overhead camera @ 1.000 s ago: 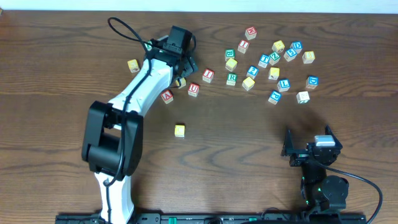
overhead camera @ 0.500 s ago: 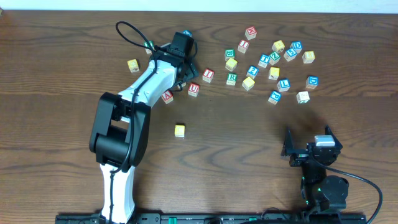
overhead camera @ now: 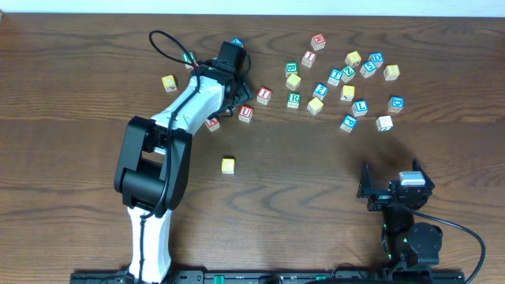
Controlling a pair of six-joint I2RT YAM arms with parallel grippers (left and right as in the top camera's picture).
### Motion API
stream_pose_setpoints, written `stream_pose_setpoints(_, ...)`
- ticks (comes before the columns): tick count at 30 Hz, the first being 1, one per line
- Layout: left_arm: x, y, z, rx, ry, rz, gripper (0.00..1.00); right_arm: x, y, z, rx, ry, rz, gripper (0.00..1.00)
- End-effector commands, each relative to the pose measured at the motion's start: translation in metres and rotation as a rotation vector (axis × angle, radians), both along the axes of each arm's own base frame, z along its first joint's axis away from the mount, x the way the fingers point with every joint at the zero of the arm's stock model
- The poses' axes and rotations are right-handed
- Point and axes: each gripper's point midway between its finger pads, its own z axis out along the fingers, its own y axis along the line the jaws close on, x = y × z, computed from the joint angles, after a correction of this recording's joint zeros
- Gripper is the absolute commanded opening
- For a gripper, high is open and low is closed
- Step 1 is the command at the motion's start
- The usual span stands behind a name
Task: Spell out CORL
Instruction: 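Raise the left gripper and move it toward the blocks at top, then lower the left gripper onto the K block and grasp it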
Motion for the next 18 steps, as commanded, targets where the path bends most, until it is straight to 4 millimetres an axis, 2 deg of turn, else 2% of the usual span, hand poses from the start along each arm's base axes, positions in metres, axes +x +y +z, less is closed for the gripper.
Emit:
stream_pose_setpoints(1, 0.014, -0.005, 0.017, -0.013, -0.030, 0.001, 0.86, 0.000, -0.003, 0.000, 0.012, -0.002, -0.015, 0.99)
stream_pose_setpoints(2, 0.018, -0.006, 0.025, -0.010, -0.040, -0.002, 0.86, 0.000, -0.003, 0.000, 0.012, -0.002, -0.015, 0.99)
stream_pose_setpoints(7, 0.022, -0.005, 0.036, -0.004, -0.049, -0.005, 0.85, 0.000, -0.003, 0.000, 0.012, -0.002, -0.015, 0.99)
stream_pose_setpoints(13, 0.021, -0.005, 0.035, 0.004, -0.037, -0.016, 0.82, 0.000, -0.003, 0.000, 0.012, -0.002, -0.015, 0.99)
stream_pose_setpoints(18, 0.024, -0.003, 0.026, 0.025, 0.019, -0.038, 0.82, 0.000, -0.003, 0.000, 0.012, -0.002, -0.015, 0.99)
